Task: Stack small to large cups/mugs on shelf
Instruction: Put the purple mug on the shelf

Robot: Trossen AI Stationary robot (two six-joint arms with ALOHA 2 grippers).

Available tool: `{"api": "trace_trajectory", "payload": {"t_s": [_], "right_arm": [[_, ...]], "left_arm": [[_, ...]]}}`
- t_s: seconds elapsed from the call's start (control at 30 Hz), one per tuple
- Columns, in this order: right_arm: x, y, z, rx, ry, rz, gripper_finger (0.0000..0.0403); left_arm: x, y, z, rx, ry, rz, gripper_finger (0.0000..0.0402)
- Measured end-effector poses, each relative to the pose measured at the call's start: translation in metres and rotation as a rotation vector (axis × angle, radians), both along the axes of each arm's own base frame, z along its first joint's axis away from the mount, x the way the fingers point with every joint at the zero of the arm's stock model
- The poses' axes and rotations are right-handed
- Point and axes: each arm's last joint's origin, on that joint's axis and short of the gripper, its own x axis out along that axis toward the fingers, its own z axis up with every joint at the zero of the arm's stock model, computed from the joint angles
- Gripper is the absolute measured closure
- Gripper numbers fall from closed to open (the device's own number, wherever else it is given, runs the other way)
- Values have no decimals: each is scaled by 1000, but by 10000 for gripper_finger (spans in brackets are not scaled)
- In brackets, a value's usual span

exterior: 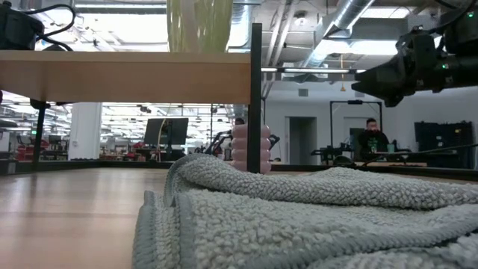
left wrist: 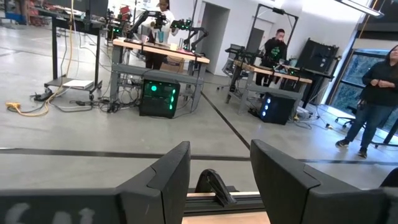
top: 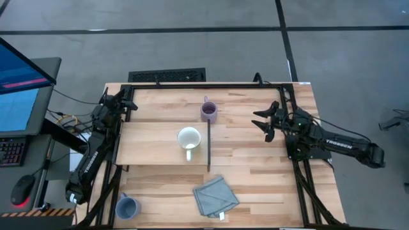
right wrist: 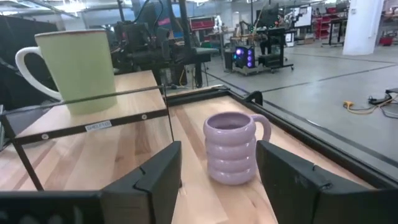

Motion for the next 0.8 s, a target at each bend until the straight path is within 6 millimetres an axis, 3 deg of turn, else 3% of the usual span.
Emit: {"api": "trace_trajectory", "payload": {"t_s": [0.53, 0.8], "right_arm": [[-3, 2, -2, -9, -19, 0, 173], [-4, 1, -7, 7, 32, -3, 173]], "left_arm": [[0, 0, 0, -12, -58, -2, 242], [2, -3, 13, 112, -7, -101, 242]]}}
